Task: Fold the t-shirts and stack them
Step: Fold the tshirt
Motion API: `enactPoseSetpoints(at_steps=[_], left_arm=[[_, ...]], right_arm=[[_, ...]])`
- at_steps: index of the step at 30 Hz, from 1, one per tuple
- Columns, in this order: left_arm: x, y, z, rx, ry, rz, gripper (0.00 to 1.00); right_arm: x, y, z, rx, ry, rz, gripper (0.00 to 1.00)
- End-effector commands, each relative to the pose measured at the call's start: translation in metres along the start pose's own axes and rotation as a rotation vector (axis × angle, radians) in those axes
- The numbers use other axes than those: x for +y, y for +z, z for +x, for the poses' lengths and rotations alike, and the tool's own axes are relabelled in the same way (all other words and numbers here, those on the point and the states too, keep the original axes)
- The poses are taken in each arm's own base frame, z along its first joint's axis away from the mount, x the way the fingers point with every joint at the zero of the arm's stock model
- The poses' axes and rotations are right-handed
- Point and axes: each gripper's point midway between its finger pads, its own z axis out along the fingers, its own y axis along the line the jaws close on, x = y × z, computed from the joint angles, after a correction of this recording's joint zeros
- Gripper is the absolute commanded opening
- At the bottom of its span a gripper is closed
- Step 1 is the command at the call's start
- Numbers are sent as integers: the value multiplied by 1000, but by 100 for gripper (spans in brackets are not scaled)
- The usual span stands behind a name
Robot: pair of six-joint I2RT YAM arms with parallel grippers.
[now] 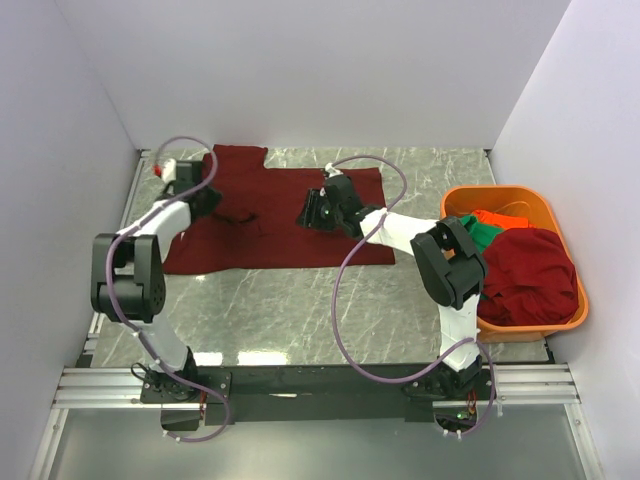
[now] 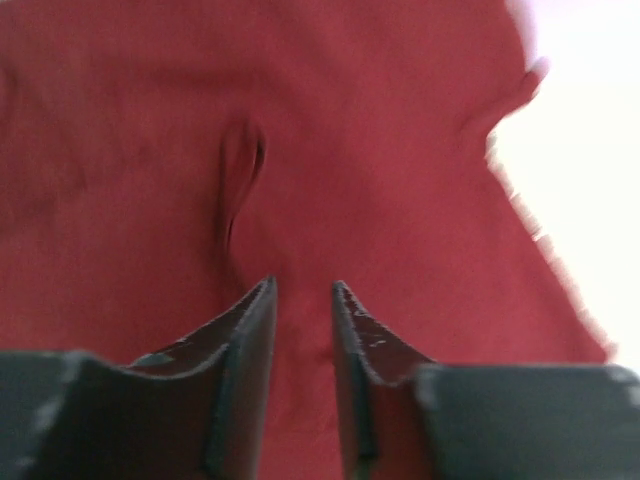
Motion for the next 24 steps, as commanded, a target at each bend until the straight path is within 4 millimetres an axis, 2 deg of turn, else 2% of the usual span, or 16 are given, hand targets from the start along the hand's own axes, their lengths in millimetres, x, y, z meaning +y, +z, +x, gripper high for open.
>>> enactPoseSetpoints(at_steps=[1,2,7,15,24], left_arm=[[26,-6,27,7,114,-132,31],[30,-6,35,19,129,-150,28],[34,-3,55,35,169,-185,26],[34,8,69,65,197,-200,20],[21,24,70,77,200,-179,22]], right_arm=[[15,-20,-31,-81,-19,-33,52],[15,-22,-32,-85,-17,-33,52],[12,-26,-31,-90,-13,-29,52],[4,-27,-27,-85,-1,-22,52],[5,-30,-31,-92,6,-29,52]])
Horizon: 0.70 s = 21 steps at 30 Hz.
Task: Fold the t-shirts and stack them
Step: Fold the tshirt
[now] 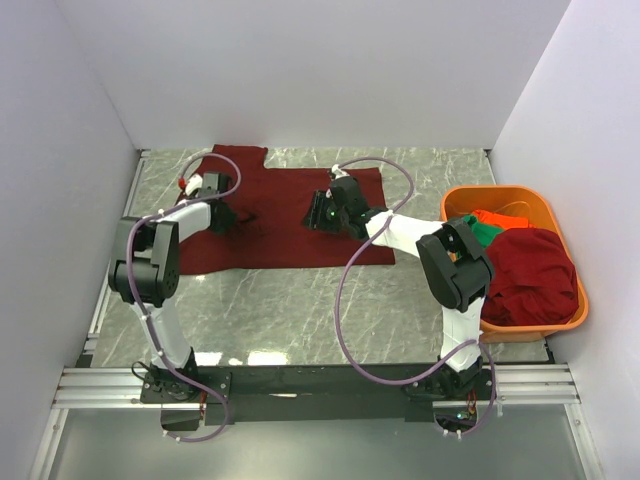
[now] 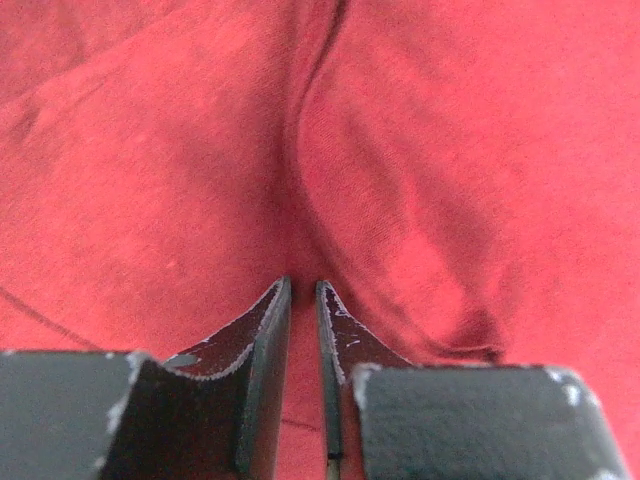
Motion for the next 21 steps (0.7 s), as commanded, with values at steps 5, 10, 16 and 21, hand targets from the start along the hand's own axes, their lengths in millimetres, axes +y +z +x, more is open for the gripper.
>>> enactPoseSetpoints(at_steps=[5,10,16,21], left_arm=[[-39,2,-29,-47,3,68,23],[-58,9,-38,-44,7,95,25],[-91,18,-50,-37,27,180,32],[-121,13,-65,-48,43,296,45]], right_arm=[[15,-18,-29,-80,-6,-37,51],[12,-21,-31,-83,-9,-28,51],[8,-26,-33,-83,-17,-16,51],[2,-36,-35,-88,-24,21,51]])
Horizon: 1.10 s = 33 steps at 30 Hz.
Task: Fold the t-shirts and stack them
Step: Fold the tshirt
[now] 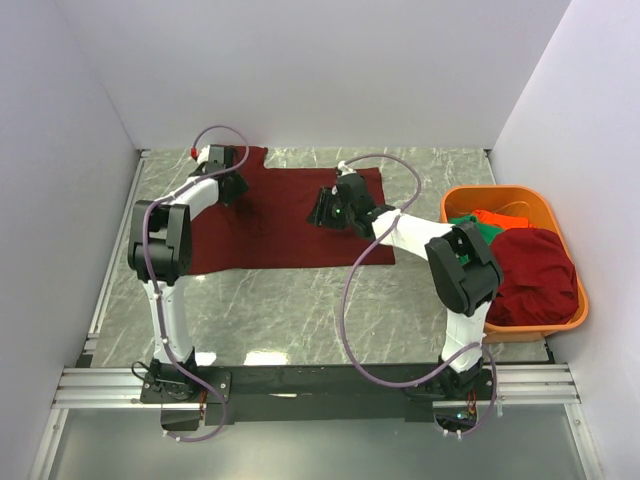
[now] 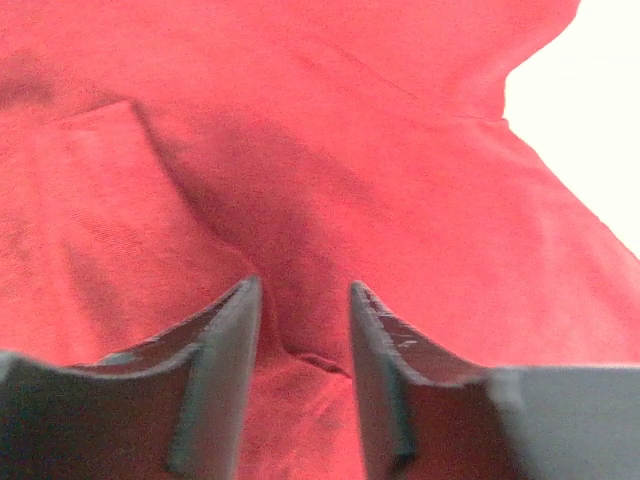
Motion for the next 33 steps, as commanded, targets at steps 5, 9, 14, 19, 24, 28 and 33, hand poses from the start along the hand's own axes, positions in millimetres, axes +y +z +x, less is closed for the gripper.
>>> enactPoseSetpoints(at_steps=[5,9,14,19,24,28,33], left_arm=[[-38,-73,-54,-88,-79,214,57],[32,-117,-18,-61,-200,32,60],[107,-167,11,-80,-300,-109,67],[189,-176,39,-66,-420,-245,57],[227,-175,41,-68,-462,-344,56],[235,-169,37,-69,-480,-348,59],[236,-153,35,-56,-520,-307,65]], right_arm=[[-23,-41,-14,-40,43,138,52],[-51,-78,-5,-37,101,253,53],[-80,-103,23,11,127,319,55],[-96,-117,44,30,164,331,57],[-112,-127,61,47,173,360,60],[-123,-128,67,48,189,375,65],[-135,-127,69,47,208,384,66]])
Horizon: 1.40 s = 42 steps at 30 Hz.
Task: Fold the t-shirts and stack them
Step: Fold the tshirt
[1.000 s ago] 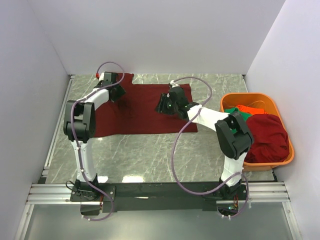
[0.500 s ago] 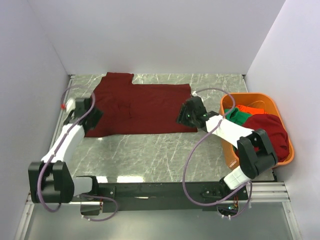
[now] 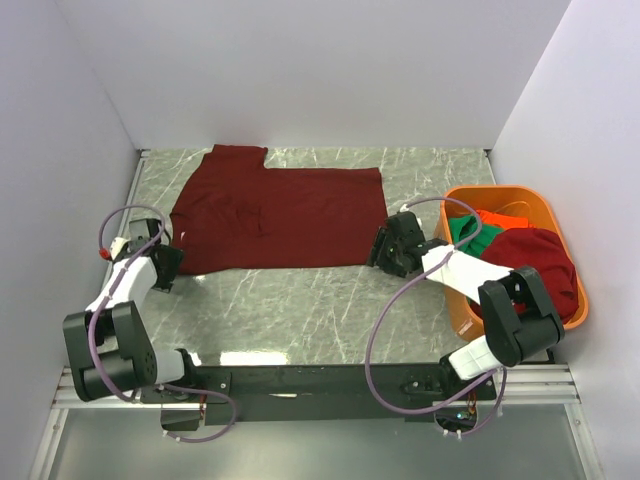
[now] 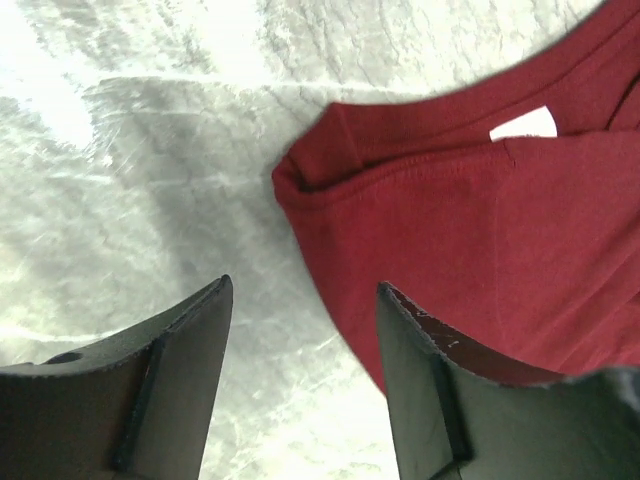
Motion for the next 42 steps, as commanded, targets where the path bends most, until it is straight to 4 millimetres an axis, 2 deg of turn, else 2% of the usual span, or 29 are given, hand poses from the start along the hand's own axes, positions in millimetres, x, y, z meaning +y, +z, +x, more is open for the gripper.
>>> enactPoseSetpoints(at_steps=[1,5,8,12,14,17,18,20,24,27,42], left_arm=[[-15,6,-6,0,-31,78,65],[-12,11,-12,-20,-46,61,63],[-8,16,-17,-26,-62,52,58],[-7,24,-16,-11,-73,49,39],[-8,29,-16,-7,-79,49,37],[-10,32,-18,-1,-79,43,26],[-10,33,-18,-2,-71,38,15],[-6,32,-24,-17,-71,9,1],[3,30,-34,-33,-86,-29,1],[6,28,-40,-42,-87,-39,1],[6,20,-53,-50,-93,-37,1]], right_arm=[[4,-4,-14,-49,20,-46,66],[4,-3,-14,-45,27,-56,66],[1,-1,-14,-47,34,-49,66],[-1,1,-16,-52,48,-35,66],[-1,2,-18,-59,53,-29,66],[0,3,-20,-61,66,-30,67],[0,4,-20,-58,74,-28,67],[0,4,-22,-64,85,-24,67],[-10,2,-33,-105,133,13,67],[-9,1,-38,-118,146,13,66],[-30,9,-13,-77,165,78,61]])
